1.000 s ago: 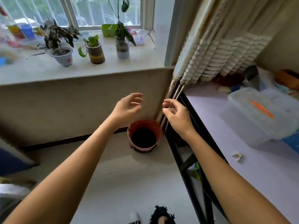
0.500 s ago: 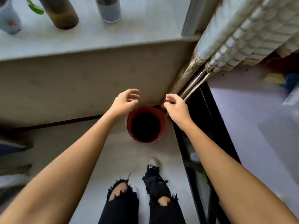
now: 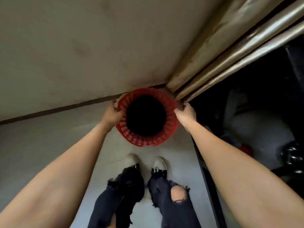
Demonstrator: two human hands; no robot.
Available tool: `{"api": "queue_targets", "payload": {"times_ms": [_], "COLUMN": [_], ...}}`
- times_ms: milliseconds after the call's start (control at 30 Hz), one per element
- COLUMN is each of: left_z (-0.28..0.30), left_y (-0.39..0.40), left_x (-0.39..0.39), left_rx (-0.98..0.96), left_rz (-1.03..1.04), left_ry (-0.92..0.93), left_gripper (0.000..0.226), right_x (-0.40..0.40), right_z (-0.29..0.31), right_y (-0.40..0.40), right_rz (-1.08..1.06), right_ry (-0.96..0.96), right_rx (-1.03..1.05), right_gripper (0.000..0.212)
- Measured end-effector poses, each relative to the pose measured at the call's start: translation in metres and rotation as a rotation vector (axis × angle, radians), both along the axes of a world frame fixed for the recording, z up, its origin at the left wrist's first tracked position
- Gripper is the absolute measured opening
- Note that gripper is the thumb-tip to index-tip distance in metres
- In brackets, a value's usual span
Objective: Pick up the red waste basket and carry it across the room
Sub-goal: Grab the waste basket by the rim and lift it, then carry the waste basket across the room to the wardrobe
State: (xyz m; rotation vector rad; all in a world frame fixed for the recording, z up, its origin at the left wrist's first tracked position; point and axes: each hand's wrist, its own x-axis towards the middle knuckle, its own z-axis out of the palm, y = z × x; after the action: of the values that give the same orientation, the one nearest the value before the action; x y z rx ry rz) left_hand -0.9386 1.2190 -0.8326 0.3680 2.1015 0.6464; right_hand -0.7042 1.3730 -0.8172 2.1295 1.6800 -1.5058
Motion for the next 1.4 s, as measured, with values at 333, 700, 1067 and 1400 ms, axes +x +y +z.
{"api": "queue_targets", "payload": {"times_ms": [333,700,1067,1400], "left_z": [-0.134,-0.071,0.159,0.32], "left_y": [-0.003,-0.039,-0.139,-0.279], "left_x": [-0.011,-0.017,-0.07,-0.063], "left_rx": [-0.016,0.151,0.122,0.155], "left_rz": [-0.122,-0.083,0.192,0.633], "left_ry": [0.101,0.151,0.252,0.375], "left_gripper": [0.089,0.08,0.07,0.074], "right_x": [0.013,-0.008,-0.115,-0.235], "right_z": [-0.154,-0.089,0.142,0.289], "right_y": [0.002,-0.005,-0.032,-0.119], "right_rz": [-0.296,-0.154,0.264,0.704], "right_ry": [0.186,0.261,0.197,0.338], "right_rx": [-0.033,-0.079,-0.047,-0.093], "right_gripper": [0.037,0.05,0.046,0.07]}}
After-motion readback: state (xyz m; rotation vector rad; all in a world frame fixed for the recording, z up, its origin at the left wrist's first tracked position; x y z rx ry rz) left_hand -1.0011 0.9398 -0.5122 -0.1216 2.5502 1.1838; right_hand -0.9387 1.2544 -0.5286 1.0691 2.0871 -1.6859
